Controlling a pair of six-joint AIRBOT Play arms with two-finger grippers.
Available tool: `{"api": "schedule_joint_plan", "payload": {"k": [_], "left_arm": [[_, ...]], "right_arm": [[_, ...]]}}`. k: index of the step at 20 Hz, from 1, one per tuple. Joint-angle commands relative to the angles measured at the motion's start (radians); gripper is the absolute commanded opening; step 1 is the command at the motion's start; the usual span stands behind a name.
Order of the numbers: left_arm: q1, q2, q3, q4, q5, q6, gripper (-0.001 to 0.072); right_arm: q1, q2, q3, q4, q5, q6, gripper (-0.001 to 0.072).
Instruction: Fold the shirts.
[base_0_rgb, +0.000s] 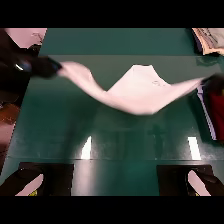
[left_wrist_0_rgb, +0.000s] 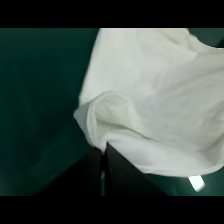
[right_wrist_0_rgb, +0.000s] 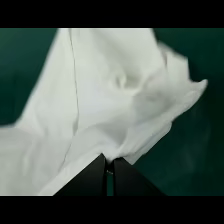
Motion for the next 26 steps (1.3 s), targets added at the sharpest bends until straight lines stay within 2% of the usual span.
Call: {"api": "schedule_joint_plan", "payload": {"k": [1, 5, 8, 14, 17, 21, 23, 26], "left_arm": [[0.001, 0.001, 0.357, 0.104, -0.012, -0.001, 0.0026], [0.001, 0.001, 0.624, 0.154, -0.020, -0.001, 0.0026], [0.001, 0.032, 0.661, 0.169, -0.012, -0.002, 0.0026], [0.001, 0.047, 0.663, 0.259, -0.092, -0.063, 0.0026], [0.001, 0.048, 0.680, 0.219, -0.097, -0.108, 0.0027], [0.001, 0.079, 0.682, 0.103, -0.051, -0.114, 0.0026], [0.001, 0.100, 0.687, 0.024, -0.001, -0.113, 0.0026], [0.001, 0.111, 0.684, -0.024, 0.006, -0.103, 0.0026]], "right_arm": [[-0.090, -0.024, 0.370, 0.002, -0.020, -0.026, 0.0018], [-0.127, -0.097, 0.704, 0.000, 0.016, -0.043, 0.0018], [-0.179, -0.119, 0.848, -0.001, 0.048, -0.043, 0.0018], [-0.283, -0.008, 0.754, -0.001, -0.016, -0.048, 0.0018], [-0.320, 0.076, 0.681, -0.001, -0.073, -0.074, 0.0018], [-0.332, 0.148, 0.661, -0.002, -0.165, -0.095, 0.0018], [-0.332, 0.135, 0.715, 0.000, -0.138, -0.094, 0.0018], [-0.332, 0.038, 0.848, 0.006, 0.010, -0.087, 0.0017]]}}
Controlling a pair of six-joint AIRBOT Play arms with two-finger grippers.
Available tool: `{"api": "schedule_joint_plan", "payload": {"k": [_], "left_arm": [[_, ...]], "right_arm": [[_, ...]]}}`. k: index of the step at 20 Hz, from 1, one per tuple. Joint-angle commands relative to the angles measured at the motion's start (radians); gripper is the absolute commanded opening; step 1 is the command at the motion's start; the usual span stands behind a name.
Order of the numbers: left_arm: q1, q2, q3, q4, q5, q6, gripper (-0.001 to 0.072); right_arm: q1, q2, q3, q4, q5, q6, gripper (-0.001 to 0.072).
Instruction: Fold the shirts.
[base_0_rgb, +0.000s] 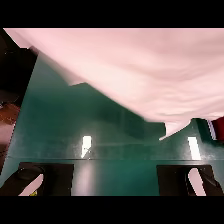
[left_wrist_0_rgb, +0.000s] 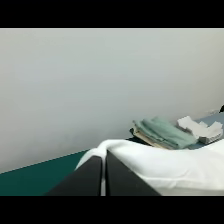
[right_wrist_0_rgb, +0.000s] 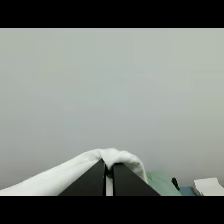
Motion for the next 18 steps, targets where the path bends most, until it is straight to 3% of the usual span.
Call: {"api": "schedule_joint_plan", "payload": {"k": [1, 7, 12, 18], "left_arm": [[0.000, 0.012, -0.021, -0.060, 0.021, 0.005, 0.0026], [0.000, -0.120, -0.302, 0.196, -0.009, -0.018, 0.0026], [0.001, -0.470, -0.397, 0.257, 0.002, -0.010, 0.0026], [0.001, -0.770, -0.397, 0.282, 0.330, 0.003, 0.0026]], "right_arm": [[-0.002, -0.095, 0.120, 0.008, 0.148, 0.019, 0.0017], [0.144, -0.356, -0.001, 0.045, 0.266, 0.079, 0.0017], [0.372, -0.658, -0.107, -0.090, 0.169, 0.112, 0.0017], [0.454, -0.966, -0.028, -0.108, -0.108, 0.076, 0.0017]]}}
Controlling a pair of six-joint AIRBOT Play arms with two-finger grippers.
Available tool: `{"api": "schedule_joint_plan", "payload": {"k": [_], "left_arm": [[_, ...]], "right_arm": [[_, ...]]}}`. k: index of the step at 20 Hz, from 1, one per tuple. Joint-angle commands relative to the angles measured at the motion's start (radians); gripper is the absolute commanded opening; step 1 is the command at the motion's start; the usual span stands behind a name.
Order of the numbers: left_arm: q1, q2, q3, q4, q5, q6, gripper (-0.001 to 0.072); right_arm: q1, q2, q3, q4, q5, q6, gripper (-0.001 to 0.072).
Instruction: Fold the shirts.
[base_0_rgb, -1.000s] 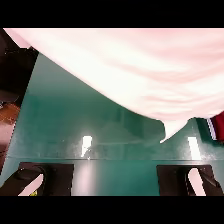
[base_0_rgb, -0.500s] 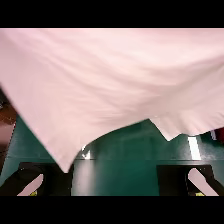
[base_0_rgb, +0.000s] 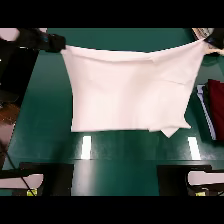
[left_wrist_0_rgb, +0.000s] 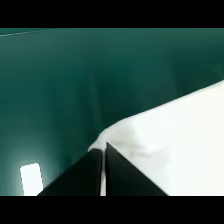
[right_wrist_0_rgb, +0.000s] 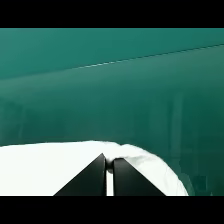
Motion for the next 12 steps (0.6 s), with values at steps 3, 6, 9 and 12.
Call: {"api": "schedule_joint_plan", "payload": {"k": [3, 6, 9, 12], "left_arm": [[0.001, -0.160, -0.007, 0.024, 0.262, 0.013, 0.0026], [0.001, -0.173, -0.007, 0.030, 0.252, 0.105, 0.0026], [0.008, -0.175, -0.056, 0.030, 0.202, 0.137, 0.0026], [0.046, -0.175, -0.149, -0.010, 0.202, 0.129, 0.0026]], "right_arm": [[0.047, -0.203, 0.070, -0.018, -0.202, -0.068, 0.0017], [0.040, -0.233, 0.067, -0.018, -0.183, -0.085, 0.0017], [0.034, -0.233, 0.013, -0.029, -0.122, -0.131, 0.0016], [0.035, -0.232, -0.076, -0.093, -0.066, -0.129, 0.0015]]}}
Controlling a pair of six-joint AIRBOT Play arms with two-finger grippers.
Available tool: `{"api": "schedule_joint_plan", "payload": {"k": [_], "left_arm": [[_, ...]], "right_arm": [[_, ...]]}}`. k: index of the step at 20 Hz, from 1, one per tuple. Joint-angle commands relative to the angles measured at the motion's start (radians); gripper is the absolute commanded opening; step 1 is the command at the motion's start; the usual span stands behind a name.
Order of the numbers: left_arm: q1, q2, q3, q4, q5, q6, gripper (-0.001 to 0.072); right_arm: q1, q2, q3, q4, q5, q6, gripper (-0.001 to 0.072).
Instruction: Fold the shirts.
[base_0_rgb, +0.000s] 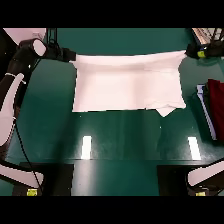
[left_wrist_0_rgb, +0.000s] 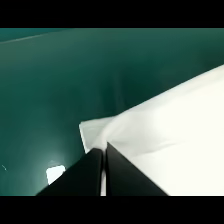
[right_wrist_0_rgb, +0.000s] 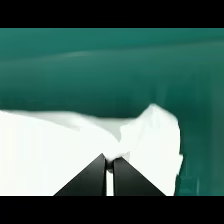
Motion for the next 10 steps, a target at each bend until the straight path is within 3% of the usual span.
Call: {"api": "schedule_joint_plan", "payload": {"k": [1, 8, 9, 10], "left_arm": [[0.039, -0.005, -0.096, -0.058, -0.006, 0.014, 0.0026], [0.051, -0.005, -0.192, -0.134, 0.008, 0.013, 0.0052], [0.051, -0.005, -0.192, -0.141, 0.004, 0.010, 0.0256], [0.052, -0.005, -0.192, -0.158, -0.009, 0.000, 0.0515]], "right_arm": [[0.000, -0.008, -0.098, -0.047, 0.059, -0.015, 0.0016], [0.004, -0.008, -0.235, -0.016, 0.064, -0.004, 0.0024], [0.004, -0.007, -0.234, 0.014, 0.062, -0.003, 0.0101], [0.003, -0.008, -0.226, 0.048, 0.069, -0.002, 0.0321]]}}
